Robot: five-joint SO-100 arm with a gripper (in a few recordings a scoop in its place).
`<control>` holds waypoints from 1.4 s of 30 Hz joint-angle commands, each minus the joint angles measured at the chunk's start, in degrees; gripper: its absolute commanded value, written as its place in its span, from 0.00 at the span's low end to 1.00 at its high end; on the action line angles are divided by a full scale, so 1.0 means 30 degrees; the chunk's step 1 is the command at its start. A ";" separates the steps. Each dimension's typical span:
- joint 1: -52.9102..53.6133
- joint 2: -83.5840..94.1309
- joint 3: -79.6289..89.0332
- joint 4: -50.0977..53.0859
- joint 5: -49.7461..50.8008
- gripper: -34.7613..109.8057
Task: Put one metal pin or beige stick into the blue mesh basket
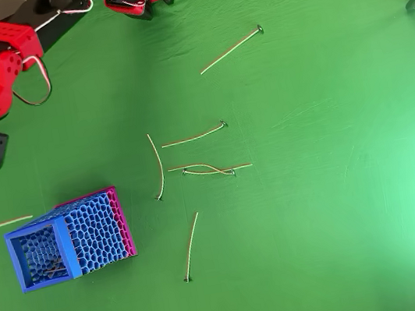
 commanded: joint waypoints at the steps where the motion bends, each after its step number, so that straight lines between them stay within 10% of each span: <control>1: 0.0293 -0.0850 -0.3369 -0.0059 -0.0439 0.24; 42: 0.1055 -1.0547 -0.6709 -0.6123 -0.2812 0.24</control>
